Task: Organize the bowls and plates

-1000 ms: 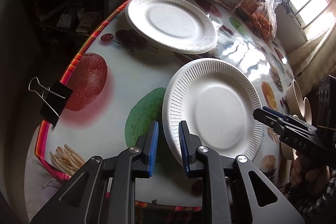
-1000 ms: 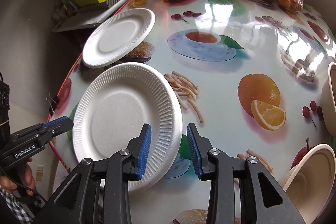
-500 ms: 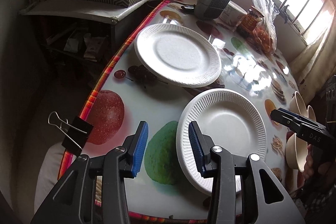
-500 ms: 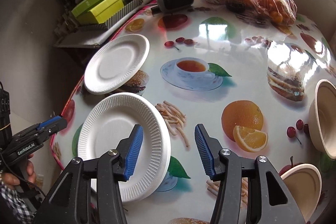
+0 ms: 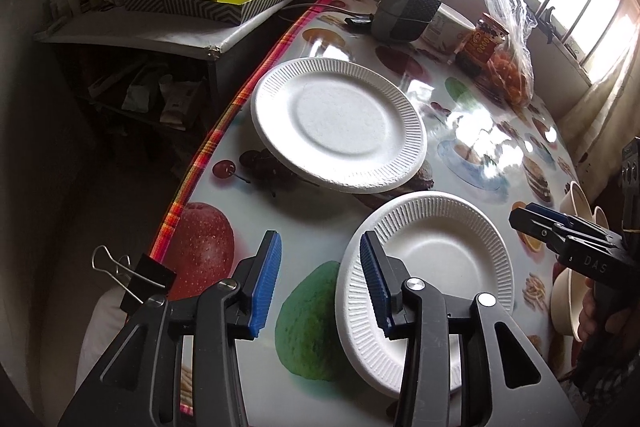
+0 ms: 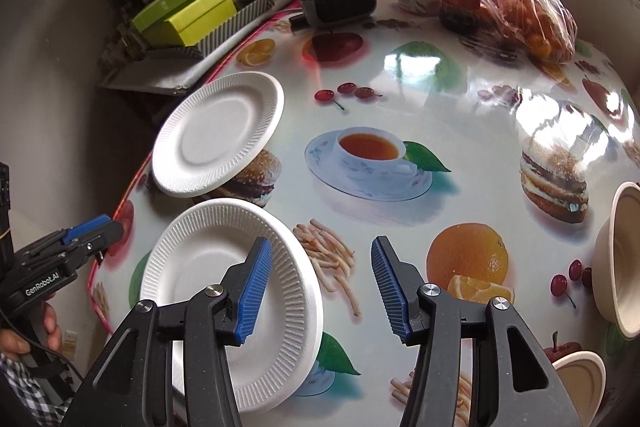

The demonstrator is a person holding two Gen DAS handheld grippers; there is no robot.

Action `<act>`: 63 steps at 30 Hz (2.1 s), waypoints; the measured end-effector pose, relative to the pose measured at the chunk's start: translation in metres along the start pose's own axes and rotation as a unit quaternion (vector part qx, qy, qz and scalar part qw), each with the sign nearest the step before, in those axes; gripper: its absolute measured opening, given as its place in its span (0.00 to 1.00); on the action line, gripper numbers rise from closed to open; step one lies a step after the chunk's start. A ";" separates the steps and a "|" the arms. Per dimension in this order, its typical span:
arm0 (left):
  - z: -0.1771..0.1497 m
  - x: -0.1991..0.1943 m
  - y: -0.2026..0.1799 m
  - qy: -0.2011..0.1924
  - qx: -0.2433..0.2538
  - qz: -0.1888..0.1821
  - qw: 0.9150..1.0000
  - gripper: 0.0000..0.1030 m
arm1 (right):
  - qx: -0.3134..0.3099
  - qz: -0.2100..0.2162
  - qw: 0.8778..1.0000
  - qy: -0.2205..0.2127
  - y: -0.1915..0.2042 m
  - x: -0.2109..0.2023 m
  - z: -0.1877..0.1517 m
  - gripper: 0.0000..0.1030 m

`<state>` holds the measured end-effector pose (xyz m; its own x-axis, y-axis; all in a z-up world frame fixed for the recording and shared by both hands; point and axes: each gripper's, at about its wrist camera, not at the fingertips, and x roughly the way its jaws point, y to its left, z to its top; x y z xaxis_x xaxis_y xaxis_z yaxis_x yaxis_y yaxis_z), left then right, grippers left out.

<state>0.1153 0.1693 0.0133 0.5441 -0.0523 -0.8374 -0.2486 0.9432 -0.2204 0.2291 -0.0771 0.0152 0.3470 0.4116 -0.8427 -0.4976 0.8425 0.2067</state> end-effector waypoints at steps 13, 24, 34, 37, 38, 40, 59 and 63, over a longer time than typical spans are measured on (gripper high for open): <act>0.021 -0.001 -0.004 -0.038 0.027 0.034 0.998 0.49 | -0.031 0.002 0.999 -0.020 0.007 0.007 0.029 0.54; 0.040 0.004 0.007 -0.068 0.019 0.066 0.995 0.49 | -0.059 0.026 0.997 -0.047 0.008 0.011 0.066 0.58; 0.057 0.015 0.017 -0.058 0.004 0.082 0.995 0.49 | -0.026 0.061 0.998 -0.012 0.000 0.034 0.090 0.58; 0.060 0.024 0.023 -0.045 -0.002 0.067 0.997 0.49 | -0.031 0.061 0.998 0.002 0.002 0.045 0.094 0.58; 0.061 0.027 0.027 -0.040 -0.011 0.053 0.998 0.49 | -0.034 0.058 0.998 0.006 0.002 0.049 0.095 0.58; 0.062 0.032 0.033 -0.031 -0.027 0.041 0.998 0.49 | -0.035 0.058 0.998 0.013 0.003 0.056 0.096 0.57; 0.079 0.071 0.067 0.017 -0.120 -0.019 0.992 0.44 | -0.003 0.123 0.991 0.056 0.001 0.100 0.103 0.34; 0.081 0.075 0.068 0.018 -0.124 -0.022 0.992 0.37 | -0.002 0.132 0.990 0.059 0.003 0.103 0.103 0.32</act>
<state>0.2041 0.2559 -0.0235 0.5311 -0.1078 -0.8404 -0.4174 0.8299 -0.3702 0.3452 0.0037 -0.0201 0.1103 0.5735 -0.8117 -0.5613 0.7100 0.4253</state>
